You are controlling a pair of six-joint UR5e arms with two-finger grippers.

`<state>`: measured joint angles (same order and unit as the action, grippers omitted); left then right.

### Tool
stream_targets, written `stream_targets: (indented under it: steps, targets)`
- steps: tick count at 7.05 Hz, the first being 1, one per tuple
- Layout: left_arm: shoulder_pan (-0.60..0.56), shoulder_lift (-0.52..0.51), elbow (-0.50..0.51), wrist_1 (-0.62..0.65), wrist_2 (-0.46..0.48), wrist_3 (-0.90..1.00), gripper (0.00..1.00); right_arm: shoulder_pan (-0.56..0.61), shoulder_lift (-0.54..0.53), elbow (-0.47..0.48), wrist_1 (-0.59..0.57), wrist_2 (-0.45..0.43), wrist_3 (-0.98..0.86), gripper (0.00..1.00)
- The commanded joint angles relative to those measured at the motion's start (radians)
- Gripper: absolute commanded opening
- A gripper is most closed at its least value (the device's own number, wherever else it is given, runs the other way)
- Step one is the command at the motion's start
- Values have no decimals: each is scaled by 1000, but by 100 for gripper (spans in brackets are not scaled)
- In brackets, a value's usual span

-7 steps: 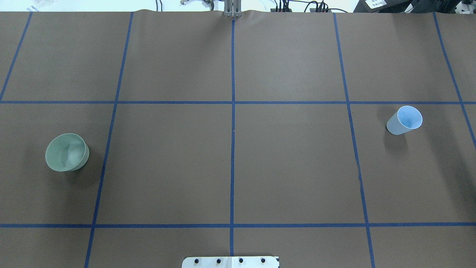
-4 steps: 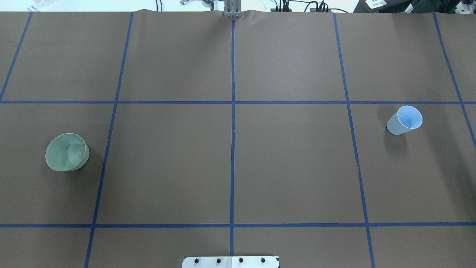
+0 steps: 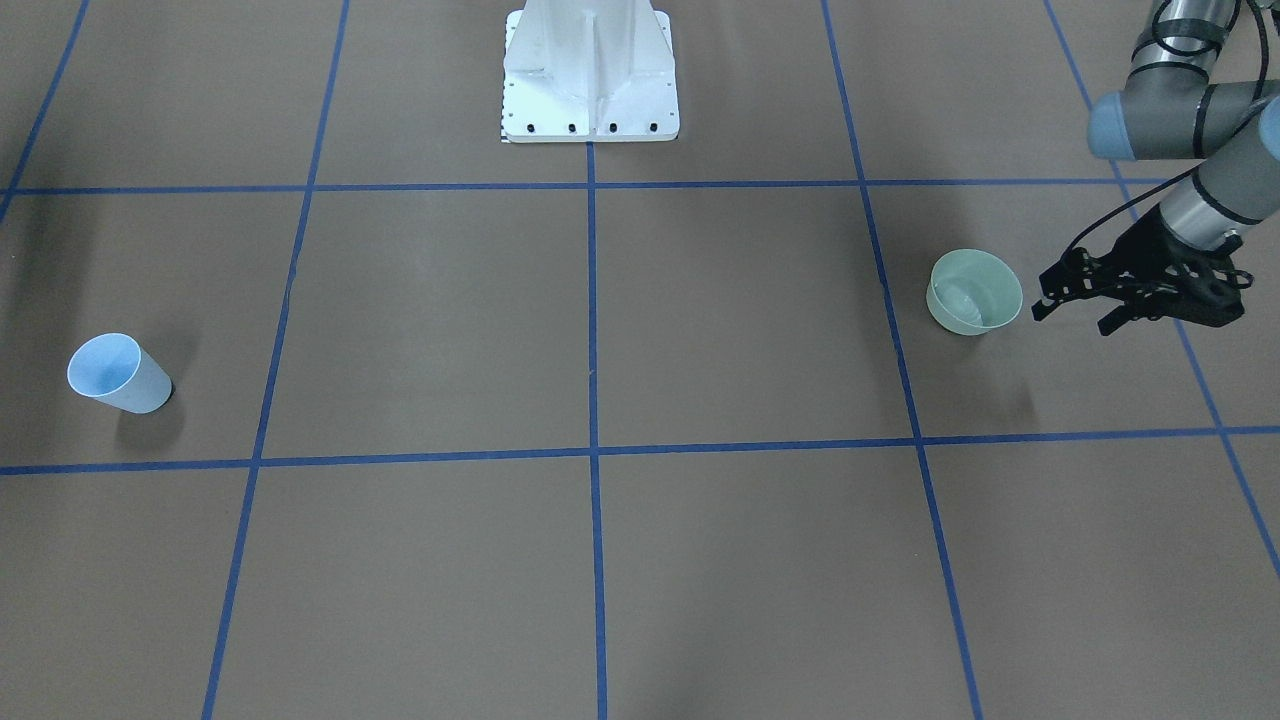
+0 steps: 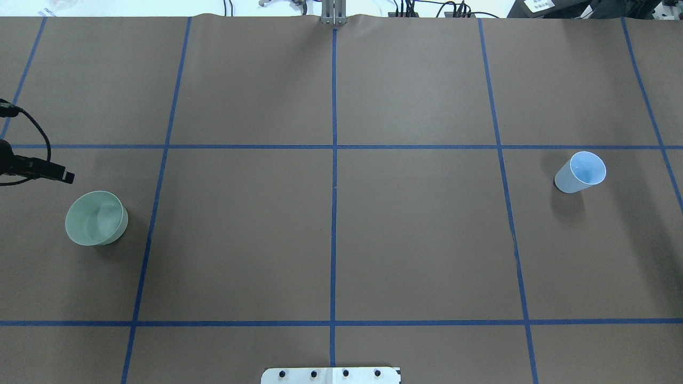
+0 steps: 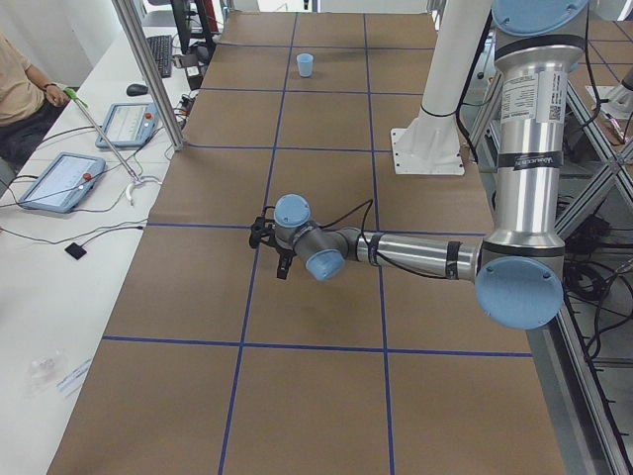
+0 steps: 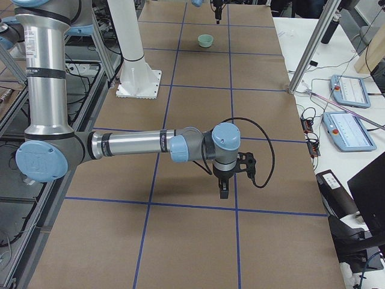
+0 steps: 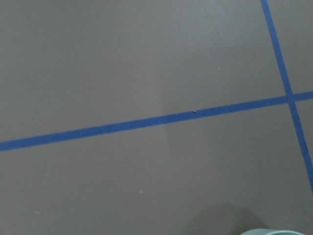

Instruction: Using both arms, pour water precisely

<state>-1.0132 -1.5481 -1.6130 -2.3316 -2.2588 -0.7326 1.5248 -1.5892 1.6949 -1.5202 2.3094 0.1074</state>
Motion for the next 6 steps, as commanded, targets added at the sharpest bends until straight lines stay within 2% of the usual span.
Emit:
stream_targets:
  steps: [1,2,5,6]
  targets:
    - [89,15,-18,-8,13,-30,99,0,-2,0,0,2,0,100]
    - [119,29,-33,-8,22,-30,88,0,-2,0,0,1,0,100]
    - [124,83,-61,-8,25,-19,20,0,-2,-1,0,1,0,100]
    - [122,83,-59,-6,25,-19,2,0,-2,0,0,1,0,100]
